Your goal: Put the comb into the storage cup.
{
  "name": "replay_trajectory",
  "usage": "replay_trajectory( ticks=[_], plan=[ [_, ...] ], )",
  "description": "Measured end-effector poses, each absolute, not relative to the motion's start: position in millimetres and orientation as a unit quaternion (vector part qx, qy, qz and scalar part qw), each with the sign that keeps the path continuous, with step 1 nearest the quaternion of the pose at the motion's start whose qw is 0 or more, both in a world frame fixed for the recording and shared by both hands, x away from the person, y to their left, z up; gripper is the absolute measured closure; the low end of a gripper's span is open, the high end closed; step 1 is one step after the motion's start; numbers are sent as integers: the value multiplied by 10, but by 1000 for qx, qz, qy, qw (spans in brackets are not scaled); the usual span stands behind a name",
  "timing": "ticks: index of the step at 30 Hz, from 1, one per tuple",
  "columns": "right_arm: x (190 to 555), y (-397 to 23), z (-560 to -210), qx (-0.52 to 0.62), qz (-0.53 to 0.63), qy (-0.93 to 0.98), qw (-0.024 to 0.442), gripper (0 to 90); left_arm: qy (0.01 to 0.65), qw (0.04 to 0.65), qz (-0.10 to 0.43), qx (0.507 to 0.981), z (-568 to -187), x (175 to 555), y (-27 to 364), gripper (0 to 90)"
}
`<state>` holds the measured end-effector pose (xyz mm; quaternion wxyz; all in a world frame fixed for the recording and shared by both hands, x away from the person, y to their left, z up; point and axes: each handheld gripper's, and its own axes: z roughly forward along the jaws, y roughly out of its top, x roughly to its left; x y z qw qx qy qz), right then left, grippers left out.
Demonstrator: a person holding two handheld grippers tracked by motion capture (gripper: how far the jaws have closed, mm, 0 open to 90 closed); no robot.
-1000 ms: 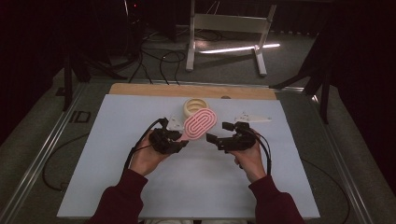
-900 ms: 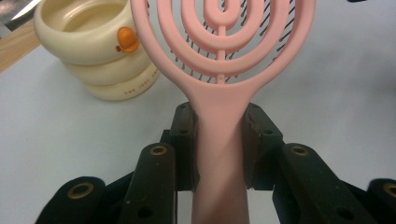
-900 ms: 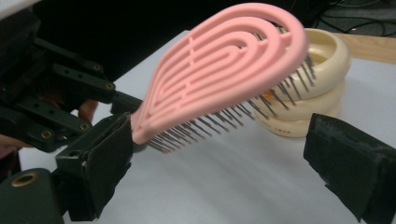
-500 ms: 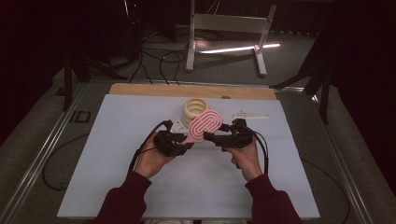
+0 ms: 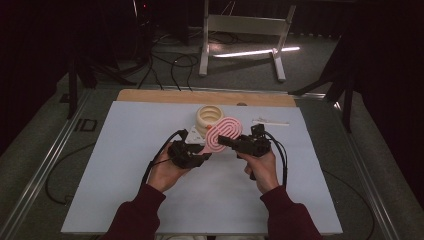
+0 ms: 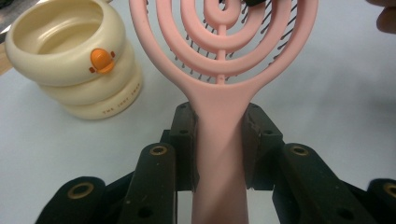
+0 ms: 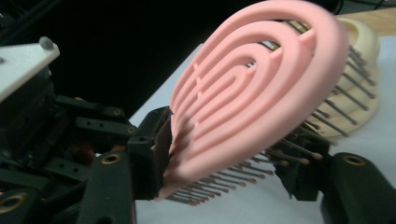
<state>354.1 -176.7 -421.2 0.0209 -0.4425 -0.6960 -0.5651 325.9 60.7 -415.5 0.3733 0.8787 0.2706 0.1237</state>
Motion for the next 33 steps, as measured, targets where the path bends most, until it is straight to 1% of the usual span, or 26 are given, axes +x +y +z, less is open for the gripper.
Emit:
replay_trajectory(
  ticks=[4, 8, 22, 25, 33],
  plan=[
    [3542, -1755, -4210, -453, -566, -689, 16, 441, 267, 374, 120, 880, -4162, 3254, 573, 699],
    [3526, -1721, -4204, -448, -564, -693, 14, 505, 264, 366, 120, 884, -4178, 3260, 534, 699],
    [3524, -1641, -4179, -442, -564, -696, 35, 593, 269, 354, 127, 887, -4223, 3273, 503, 698],
    [3514, -1618, -4160, -446, -562, -695, 43, 624, 271, 354, 126, 886, -4231, 3279, 500, 699],
    [3489, -1571, -4124, -442, -556, -703, 30, 632, 273, 359, 123, 884, -4243, 3288, 517, 697]
  ],
)
